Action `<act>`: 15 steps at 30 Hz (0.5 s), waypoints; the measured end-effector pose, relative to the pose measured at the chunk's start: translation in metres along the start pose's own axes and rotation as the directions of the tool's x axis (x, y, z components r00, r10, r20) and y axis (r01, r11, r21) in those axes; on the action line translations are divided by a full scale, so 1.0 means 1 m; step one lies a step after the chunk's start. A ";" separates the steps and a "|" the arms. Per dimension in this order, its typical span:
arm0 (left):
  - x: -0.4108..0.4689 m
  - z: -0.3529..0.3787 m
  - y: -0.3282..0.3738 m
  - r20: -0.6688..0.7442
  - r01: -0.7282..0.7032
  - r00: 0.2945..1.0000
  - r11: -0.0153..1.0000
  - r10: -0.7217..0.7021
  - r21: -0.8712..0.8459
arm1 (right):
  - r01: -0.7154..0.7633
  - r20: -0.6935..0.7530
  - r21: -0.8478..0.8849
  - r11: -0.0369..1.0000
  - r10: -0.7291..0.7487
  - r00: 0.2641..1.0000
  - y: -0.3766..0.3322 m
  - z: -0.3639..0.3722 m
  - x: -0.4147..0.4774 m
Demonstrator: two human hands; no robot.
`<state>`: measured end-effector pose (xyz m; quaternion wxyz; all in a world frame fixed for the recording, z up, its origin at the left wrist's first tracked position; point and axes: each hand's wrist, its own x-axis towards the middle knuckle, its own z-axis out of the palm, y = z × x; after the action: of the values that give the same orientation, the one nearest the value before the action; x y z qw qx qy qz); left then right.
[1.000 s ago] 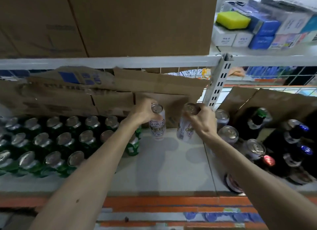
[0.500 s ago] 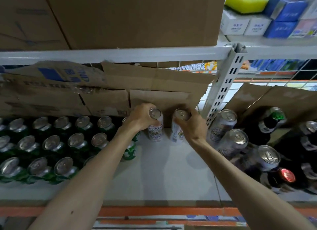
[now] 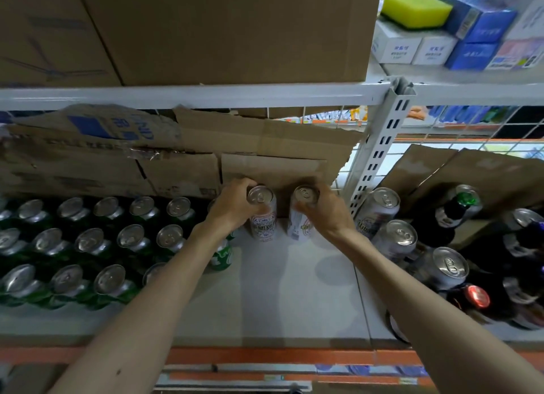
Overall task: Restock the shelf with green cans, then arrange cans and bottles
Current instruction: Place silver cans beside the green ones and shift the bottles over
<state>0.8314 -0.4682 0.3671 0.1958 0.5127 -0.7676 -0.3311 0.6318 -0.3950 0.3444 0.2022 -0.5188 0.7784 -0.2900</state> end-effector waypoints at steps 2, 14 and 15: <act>0.002 -0.001 0.001 0.019 -0.004 1.000 1.000 0.004 0.005 | 0.008 0.020 -0.011 1.000 -0.008 1.000 0.000 -0.003 0.003; 0.009 -0.008 -0.006 0.088 -0.004 0.996 1.000 0.003 0.004 | 0.047 -0.024 -0.082 0.996 -0.049 0.999 0.005 -0.006 0.007; 0.009 -0.007 -0.006 0.084 0.001 0.996 1.000 0.000 -0.001 | 0.041 -0.026 -0.080 0.996 -0.043 0.999 0.005 -0.006 0.006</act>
<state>0.8369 -0.4800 0.3676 0.1635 0.4984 -0.7749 -0.3528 0.6223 -0.3976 0.3459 0.1644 -0.5387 0.7809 -0.2701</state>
